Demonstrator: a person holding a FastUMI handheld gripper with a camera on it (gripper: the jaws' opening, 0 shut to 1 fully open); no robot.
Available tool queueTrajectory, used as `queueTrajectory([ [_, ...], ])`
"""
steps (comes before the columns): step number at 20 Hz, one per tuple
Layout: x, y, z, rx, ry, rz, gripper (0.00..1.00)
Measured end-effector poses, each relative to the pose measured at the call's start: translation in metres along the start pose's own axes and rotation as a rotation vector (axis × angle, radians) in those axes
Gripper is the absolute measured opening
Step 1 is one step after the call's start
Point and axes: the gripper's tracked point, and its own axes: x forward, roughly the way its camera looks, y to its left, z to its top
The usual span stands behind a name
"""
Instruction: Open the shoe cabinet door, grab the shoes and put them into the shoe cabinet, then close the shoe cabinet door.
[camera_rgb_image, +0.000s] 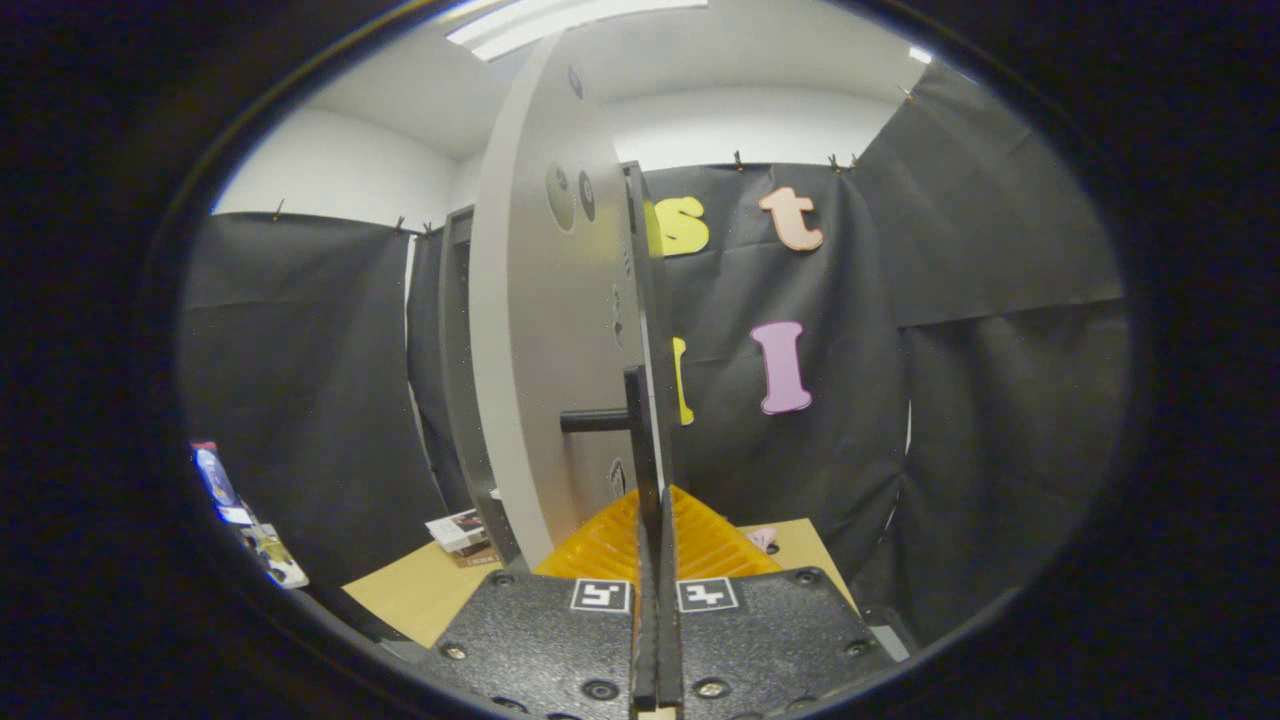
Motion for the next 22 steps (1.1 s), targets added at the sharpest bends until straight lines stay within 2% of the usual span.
queueTrajectory([
  [2,-0.008,0.001,0.0,-0.013,-0.013,-0.033,0.04],
  [5,-0.044,0.005,-0.003,0.0,-0.051,-0.1,0.04],
  [8,-0.072,0.034,-0.002,0.055,-0.092,-0.057,0.04],
  [11,-0.098,0.05,0.003,0.033,-0.141,-0.053,0.09],
  [12,-0.104,0.06,0.004,0.032,-0.161,-0.043,0.15],
  [16,-0.11,0.106,-0.01,-0.034,-0.181,-0.008,0.7],
  [19,-0.102,0.139,-0.031,-0.092,-0.173,0.035,1.0],
  [22,-0.085,0.165,-0.059,-0.084,-0.154,0.078,1.0],
])
